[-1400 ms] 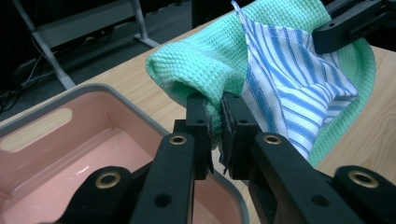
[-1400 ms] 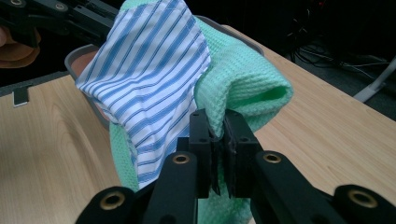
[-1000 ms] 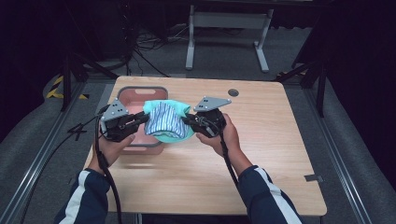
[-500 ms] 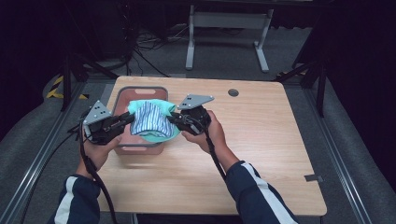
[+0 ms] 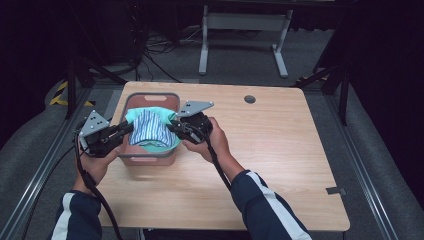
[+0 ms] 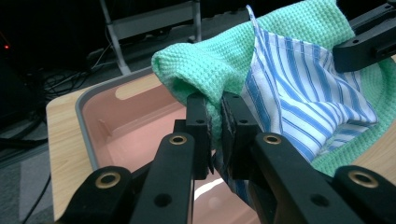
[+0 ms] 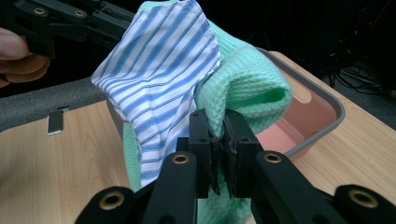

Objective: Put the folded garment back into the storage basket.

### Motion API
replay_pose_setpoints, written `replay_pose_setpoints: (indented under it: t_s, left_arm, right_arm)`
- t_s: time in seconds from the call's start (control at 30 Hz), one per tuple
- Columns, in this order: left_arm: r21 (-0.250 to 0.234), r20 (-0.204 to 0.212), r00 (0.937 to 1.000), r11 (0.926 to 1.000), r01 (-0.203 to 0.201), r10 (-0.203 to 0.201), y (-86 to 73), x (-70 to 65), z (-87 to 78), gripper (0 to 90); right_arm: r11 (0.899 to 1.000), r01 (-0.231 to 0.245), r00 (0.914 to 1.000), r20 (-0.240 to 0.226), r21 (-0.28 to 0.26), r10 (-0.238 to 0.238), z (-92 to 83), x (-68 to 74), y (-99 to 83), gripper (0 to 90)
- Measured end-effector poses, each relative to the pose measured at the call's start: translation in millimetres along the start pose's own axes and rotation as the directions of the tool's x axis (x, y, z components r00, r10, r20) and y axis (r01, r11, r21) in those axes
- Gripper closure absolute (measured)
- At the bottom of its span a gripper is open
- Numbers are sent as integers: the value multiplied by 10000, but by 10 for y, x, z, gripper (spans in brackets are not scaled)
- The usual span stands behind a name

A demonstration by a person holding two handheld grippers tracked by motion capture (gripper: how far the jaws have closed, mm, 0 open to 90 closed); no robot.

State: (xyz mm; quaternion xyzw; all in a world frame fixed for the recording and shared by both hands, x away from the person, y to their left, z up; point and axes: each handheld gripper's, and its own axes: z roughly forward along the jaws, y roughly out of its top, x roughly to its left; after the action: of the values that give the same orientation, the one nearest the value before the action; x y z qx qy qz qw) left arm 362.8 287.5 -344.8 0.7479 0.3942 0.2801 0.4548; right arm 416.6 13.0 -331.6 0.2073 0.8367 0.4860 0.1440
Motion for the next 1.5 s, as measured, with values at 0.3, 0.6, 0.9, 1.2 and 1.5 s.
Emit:
replay_pose_setpoints:
  t_s: [0.3, 0.6, 0.9, 1.2, 1.5]
  left_arm:
    - [106, -184, 9998, 9999, 18, -16, -28, 46, -3, 824]
    - [276, -348, 9994, 9996, 19, -9, -72, 106, 7, 824]
    - [438, -479, 9987, 9989, 181, -160, -135, 171, 35, 823]
    - [834, -667, 9978, 9965, 90, -35, -217, 189, 155, 823]
    - [1139, -1090, 9940, 9935, 23, 102, -252, 201, 193, 757]
  right_arm:
    - [9999, -56, 10000, -55, 132, 56, 130, 5, -3, 829]
    - [9993, -71, 9999, -109, 377, 75, 283, -6, -13, 826]
    - [9978, -155, 9997, -191, 641, 168, 436, -20, -27, 823]
    - [9955, -257, 9996, -98, 909, 267, 609, -33, -88, 816]
    - [9925, -328, 9994, -24, 1175, 333, 737, -39, -147, 758]
